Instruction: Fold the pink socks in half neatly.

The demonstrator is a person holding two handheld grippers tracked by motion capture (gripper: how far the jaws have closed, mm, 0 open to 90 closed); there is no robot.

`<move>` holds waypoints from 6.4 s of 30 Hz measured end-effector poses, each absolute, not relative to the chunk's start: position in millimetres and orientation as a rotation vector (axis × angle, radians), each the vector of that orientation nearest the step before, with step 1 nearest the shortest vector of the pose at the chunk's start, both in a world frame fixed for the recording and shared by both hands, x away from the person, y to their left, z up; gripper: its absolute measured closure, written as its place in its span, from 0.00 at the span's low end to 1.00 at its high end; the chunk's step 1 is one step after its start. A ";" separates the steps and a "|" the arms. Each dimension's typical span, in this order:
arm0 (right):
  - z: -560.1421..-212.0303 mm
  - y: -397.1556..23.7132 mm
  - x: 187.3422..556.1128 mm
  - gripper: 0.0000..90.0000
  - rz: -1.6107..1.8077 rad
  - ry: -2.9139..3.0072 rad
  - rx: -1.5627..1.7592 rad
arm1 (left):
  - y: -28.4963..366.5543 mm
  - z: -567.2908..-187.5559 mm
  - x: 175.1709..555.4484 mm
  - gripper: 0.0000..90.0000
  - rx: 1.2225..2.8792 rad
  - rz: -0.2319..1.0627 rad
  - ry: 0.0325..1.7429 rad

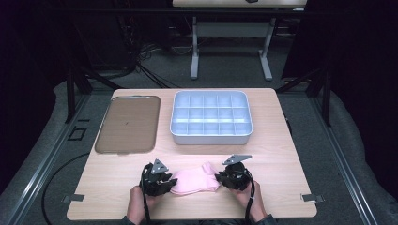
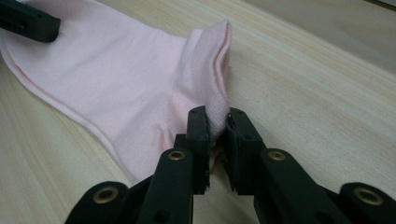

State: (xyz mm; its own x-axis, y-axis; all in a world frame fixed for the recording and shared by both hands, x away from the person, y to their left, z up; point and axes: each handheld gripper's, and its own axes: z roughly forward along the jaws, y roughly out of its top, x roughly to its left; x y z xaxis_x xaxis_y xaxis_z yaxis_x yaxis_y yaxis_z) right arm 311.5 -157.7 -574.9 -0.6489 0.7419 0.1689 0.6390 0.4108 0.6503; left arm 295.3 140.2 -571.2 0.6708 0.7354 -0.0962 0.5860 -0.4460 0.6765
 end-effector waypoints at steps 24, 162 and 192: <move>-574.1 -155.4 306.1 0.92 1.051 2.486 1.220 | 143.4 -573.3 293.4 0.90 2.174 0.275 1.035; -527.1 -98.5 295.4 0.91 0.914 2.573 0.968 | 122.4 -578.6 310.8 0.81 2.119 0.152 0.900; -535.5 -76.1 293.7 0.61 0.995 2.662 0.854 | 127.4 -580.8 312.6 0.73 2.056 0.131 0.952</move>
